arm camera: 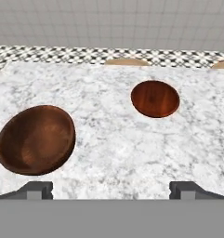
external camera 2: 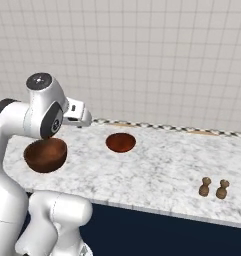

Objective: Pick up the bowls on the counter and stack them on top of one another in the open cabinet. Place the smaller bowl on top of the larger bowl.

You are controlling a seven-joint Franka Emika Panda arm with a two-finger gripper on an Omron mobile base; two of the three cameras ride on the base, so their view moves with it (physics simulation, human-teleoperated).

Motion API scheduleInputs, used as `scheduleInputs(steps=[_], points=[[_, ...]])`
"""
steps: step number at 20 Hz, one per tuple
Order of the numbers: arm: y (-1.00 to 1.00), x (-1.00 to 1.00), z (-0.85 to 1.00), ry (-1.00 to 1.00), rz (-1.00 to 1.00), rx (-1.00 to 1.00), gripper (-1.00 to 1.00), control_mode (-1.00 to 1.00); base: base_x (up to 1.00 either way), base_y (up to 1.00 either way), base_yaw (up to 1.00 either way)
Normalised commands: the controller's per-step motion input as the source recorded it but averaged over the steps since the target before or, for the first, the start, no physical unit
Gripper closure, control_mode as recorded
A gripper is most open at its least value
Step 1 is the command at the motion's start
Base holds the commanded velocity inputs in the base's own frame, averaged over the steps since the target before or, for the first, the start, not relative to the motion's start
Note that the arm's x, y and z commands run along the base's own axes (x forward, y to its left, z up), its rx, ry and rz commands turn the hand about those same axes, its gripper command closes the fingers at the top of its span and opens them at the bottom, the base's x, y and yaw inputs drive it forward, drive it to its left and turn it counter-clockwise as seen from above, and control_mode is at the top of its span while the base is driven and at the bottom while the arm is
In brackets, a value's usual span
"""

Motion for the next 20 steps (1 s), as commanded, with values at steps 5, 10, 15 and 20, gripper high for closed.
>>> scheduleInputs(steps=[5, 10, 15, 20], points=[[-0.66, 1.0, -0.8, 0.18, 0.02, 0.0, -1.0, -1.0, 0.0, 0.0, 0.0], [-0.08, 1.0, -0.67, 0.13, 0.02, -0.03, -1.0, -1.0, 0.0, 0.0, 0.0], [0.12, 0.91, -0.6, 0.03, 0.0, -0.07, -1.0, -1.0, 0.0, 0.0, 0.0], [0.01, 0.86, -0.54, 0.03, 0.0, -0.08, -1.0, -1.0, 0.0, 0.0, 0.0]])
